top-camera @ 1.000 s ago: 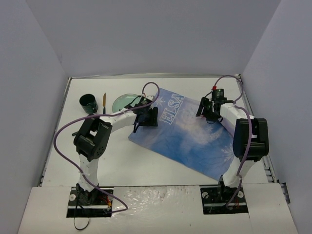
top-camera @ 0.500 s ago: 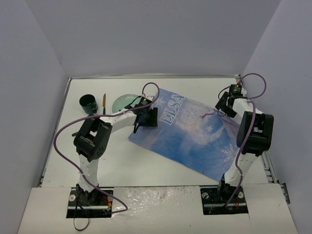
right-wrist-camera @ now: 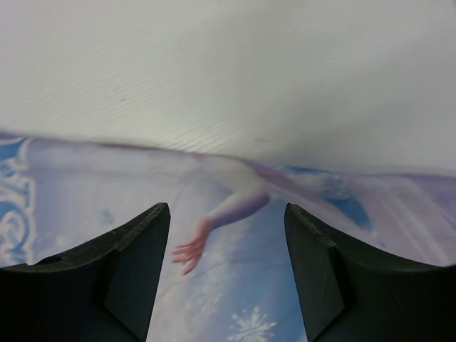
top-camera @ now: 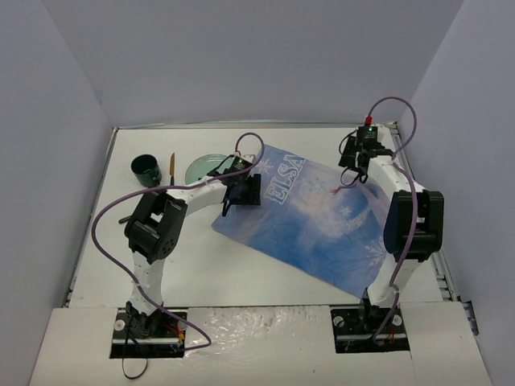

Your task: Set the dinner table for one person

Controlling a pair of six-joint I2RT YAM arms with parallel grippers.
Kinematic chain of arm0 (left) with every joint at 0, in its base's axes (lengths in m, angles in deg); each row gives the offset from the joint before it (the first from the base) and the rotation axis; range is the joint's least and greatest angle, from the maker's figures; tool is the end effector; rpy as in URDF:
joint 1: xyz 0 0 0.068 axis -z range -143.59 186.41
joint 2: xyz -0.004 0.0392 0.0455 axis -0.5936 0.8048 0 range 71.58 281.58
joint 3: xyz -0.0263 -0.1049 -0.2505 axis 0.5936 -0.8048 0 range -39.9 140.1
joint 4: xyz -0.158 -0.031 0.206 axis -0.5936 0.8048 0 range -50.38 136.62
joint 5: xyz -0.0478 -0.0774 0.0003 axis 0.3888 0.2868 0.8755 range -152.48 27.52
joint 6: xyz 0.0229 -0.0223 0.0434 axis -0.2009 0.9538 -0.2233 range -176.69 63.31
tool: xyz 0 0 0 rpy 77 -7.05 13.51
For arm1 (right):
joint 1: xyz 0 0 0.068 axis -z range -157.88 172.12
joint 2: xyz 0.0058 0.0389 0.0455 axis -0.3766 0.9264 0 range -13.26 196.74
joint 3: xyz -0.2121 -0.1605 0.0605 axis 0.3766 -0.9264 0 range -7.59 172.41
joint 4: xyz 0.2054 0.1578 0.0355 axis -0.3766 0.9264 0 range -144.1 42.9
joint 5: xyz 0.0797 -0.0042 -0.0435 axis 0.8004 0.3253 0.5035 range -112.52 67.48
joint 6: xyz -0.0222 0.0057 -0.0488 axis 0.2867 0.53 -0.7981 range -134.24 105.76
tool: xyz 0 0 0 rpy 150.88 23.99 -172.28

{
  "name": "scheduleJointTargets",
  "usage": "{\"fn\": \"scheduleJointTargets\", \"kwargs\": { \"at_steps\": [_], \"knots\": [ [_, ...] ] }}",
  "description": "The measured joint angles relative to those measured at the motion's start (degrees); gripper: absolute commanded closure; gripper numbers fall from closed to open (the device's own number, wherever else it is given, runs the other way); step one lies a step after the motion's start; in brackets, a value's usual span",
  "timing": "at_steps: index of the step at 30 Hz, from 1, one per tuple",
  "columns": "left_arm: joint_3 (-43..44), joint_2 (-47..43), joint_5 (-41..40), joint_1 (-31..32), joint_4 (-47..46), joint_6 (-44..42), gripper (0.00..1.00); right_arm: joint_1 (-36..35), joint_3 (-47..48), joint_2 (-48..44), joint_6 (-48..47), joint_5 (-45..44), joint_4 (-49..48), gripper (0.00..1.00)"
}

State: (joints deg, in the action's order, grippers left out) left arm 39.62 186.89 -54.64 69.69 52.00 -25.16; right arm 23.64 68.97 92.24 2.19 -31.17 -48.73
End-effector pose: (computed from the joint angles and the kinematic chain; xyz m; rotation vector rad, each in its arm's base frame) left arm 0.3649 -0.2453 0.1762 0.1043 2.5144 -0.6609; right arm 0.4238 -0.0166 0.2403 0.4223 2.1203 -0.0139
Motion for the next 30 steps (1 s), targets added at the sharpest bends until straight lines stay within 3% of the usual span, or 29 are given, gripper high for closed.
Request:
{"fn": "scheduleJointTargets", "kwargs": {
  "at_steps": [7,14,22,30],
  "knots": [
    [0.96,0.68,0.0,-0.64,0.26,-0.02,0.5,-8.87,-0.52,-1.29,-0.71,5.82,-0.94,0.31],
    [1.77,1.17,0.02,-1.1,0.4,-0.42,0.49,-14.76,9.22,8.18,-8.12,11.25,-4.21,0.31],
    [-0.09,-2.19,-1.3,-1.64,5.37,-1.5,0.44,-15.81,20.46,20.18,-15.35,20.58,-5.98,0.31],
    [-5.07,-9.51,-3.1,-2.12,8.47,-1.41,0.49,-16.57,25.42,27.2,-18.2,24.77,-5.94,0.32]
  ]
}}
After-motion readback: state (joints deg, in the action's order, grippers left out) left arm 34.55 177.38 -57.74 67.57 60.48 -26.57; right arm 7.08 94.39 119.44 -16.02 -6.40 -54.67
